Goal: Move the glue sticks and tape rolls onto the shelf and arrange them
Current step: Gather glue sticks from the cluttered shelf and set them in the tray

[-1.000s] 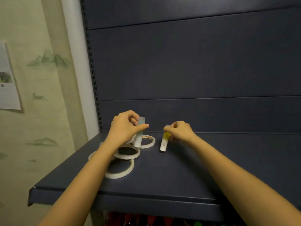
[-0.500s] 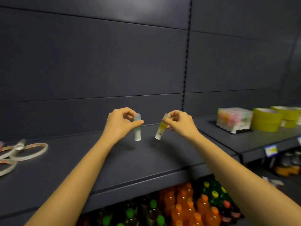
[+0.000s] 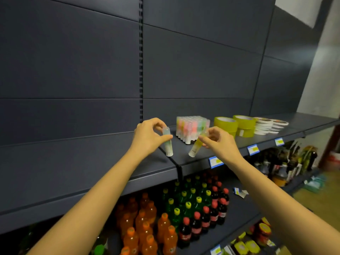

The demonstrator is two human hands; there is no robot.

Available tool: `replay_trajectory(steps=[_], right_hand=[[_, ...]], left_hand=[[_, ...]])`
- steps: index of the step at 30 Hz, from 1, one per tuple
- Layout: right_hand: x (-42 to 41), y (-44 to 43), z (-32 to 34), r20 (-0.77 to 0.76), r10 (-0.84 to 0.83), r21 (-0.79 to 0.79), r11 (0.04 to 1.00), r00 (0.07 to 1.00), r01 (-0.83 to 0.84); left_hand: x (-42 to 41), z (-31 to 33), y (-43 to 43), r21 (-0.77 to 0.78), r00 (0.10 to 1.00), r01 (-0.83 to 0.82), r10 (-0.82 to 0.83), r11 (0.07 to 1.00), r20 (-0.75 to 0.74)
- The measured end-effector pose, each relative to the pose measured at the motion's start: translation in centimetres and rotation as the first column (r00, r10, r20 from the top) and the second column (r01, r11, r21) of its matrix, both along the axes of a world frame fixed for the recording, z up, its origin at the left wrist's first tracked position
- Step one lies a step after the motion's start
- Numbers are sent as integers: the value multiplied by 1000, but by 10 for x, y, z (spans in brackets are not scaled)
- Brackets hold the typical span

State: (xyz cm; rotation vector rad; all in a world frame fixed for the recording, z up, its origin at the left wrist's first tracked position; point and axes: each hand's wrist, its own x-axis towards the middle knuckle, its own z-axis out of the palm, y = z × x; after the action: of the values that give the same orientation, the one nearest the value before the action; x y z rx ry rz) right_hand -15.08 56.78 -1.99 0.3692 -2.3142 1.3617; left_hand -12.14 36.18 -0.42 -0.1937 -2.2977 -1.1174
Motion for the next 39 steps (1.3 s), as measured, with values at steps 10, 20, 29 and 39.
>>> replay_trajectory(steps=[10,20,29,39], right_hand=[[-50,72,-8,-70,-37,98,994,997,44],[-139,91,-2,-109,92,151,986,990,-75],[-184,81,-12,-124,260,62,965,958,-254],[-204,68,-6,-194,389,256,907,901,-336]], left_hand=[[-67,-5,74,-102,999,-36,36,994,-6],[-133,-7,96,-243,983,-181,173,953,-54],[-150,-12,107,-349,948,-317,307,882,-87],[-154,-2,124,-456,892,-426,447,781,-67]])
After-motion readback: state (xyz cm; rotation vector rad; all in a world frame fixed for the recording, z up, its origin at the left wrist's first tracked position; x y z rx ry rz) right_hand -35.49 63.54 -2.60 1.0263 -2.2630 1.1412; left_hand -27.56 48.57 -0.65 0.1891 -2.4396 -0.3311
